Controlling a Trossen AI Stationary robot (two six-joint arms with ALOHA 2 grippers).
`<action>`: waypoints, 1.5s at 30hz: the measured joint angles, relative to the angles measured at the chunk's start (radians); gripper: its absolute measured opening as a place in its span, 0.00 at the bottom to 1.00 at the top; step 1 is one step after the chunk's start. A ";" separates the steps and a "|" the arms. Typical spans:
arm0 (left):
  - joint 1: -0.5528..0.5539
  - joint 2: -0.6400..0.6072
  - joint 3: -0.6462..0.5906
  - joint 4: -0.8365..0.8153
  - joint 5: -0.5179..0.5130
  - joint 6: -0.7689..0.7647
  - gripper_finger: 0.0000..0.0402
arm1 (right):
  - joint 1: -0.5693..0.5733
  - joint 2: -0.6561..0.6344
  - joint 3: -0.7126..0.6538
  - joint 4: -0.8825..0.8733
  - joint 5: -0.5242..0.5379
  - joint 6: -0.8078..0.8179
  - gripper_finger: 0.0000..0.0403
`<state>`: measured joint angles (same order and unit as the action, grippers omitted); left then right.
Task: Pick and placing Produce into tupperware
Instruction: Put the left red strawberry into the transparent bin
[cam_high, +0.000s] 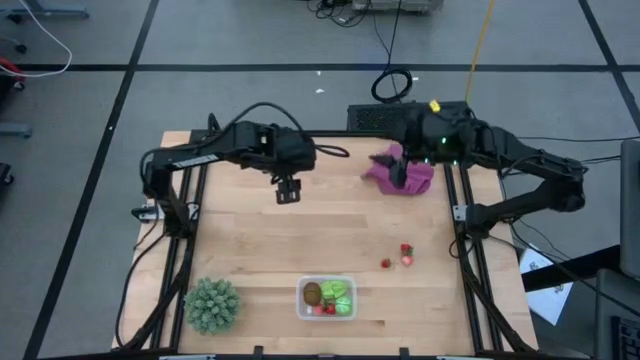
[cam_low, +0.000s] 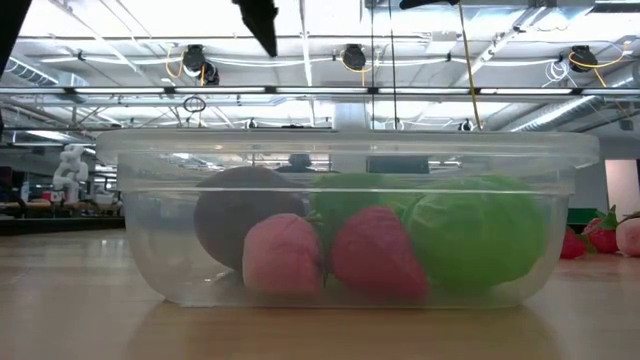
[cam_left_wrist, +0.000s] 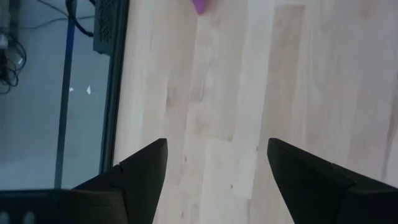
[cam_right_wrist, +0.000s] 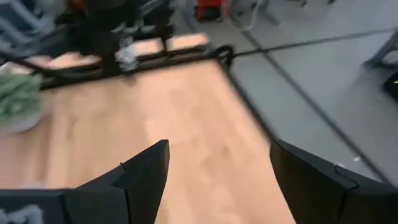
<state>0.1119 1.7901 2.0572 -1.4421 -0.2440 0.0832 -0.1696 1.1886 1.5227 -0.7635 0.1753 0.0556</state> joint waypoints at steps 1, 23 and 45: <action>0.002 -0.018 -0.027 0.004 -0.001 -0.002 0.70 | 0.026 0.005 0.000 -0.018 0.000 0.021 0.66; 0.006 -0.442 -0.520 0.168 -0.001 -0.103 0.70 | 0.404 0.384 -0.051 -0.466 -0.050 0.430 0.66; 0.005 -0.444 -0.521 0.169 0.000 -0.104 0.70 | 0.465 0.370 -0.485 -0.076 -0.186 0.510 0.66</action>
<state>0.1165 1.3464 1.5364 -1.2732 -0.2440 -0.0204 0.2951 1.5589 1.0374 -0.8399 -0.0103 0.5651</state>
